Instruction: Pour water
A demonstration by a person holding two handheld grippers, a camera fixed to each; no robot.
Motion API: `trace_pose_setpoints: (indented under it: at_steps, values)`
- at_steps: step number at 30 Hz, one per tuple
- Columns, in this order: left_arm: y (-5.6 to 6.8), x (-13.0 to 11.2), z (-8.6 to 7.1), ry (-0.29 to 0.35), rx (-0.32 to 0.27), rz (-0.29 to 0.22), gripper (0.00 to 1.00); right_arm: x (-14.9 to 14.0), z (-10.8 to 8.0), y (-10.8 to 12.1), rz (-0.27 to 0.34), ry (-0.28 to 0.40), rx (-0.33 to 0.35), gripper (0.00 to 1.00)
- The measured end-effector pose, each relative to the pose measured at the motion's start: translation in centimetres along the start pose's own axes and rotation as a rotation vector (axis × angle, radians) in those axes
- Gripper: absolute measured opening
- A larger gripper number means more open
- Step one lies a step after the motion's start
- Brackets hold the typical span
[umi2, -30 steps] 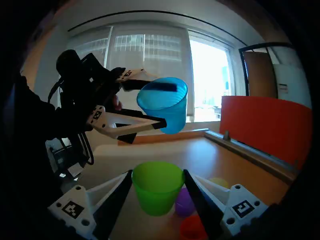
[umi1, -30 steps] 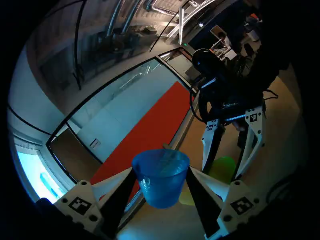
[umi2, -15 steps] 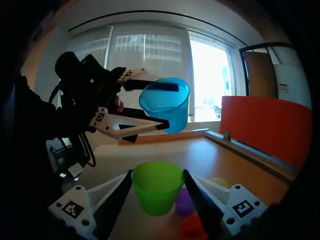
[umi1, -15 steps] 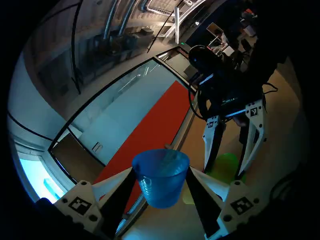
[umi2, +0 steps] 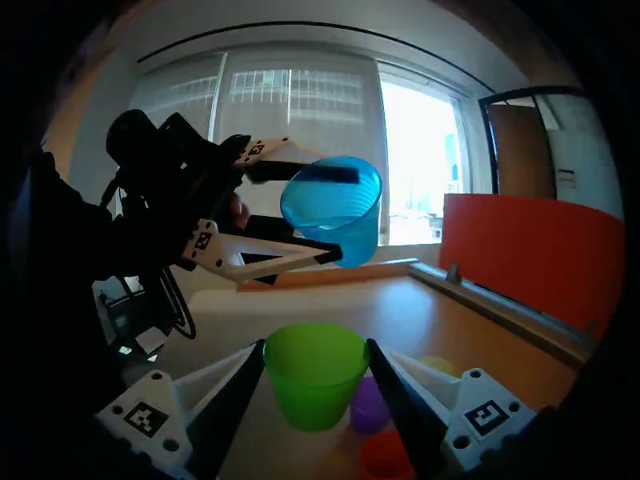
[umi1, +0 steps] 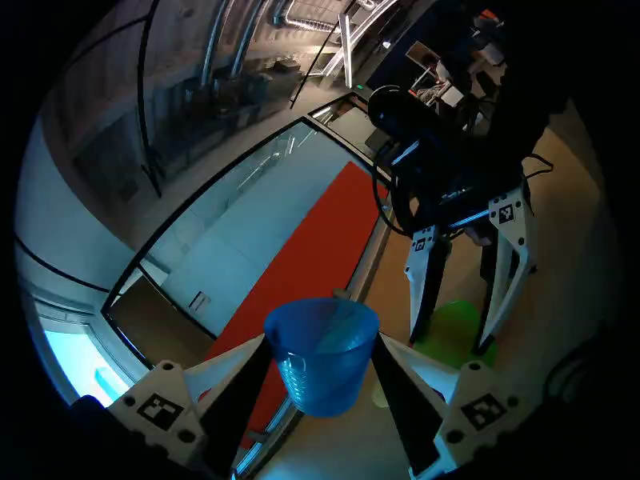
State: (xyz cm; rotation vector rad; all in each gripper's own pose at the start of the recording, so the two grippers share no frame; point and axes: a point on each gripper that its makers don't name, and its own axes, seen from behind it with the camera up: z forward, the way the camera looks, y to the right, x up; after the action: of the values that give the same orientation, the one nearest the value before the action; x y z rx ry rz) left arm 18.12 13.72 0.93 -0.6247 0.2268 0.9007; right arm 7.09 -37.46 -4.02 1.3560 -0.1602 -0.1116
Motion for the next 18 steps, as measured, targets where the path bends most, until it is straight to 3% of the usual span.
trace_pose_setpoints:
  at_steps: [18]
  values:
    - [-0.18,0.14,-0.10,0.003,0.010,0.051,0.83,0.19,0.14,-0.26,0.003,0.008,0.005,0.94]
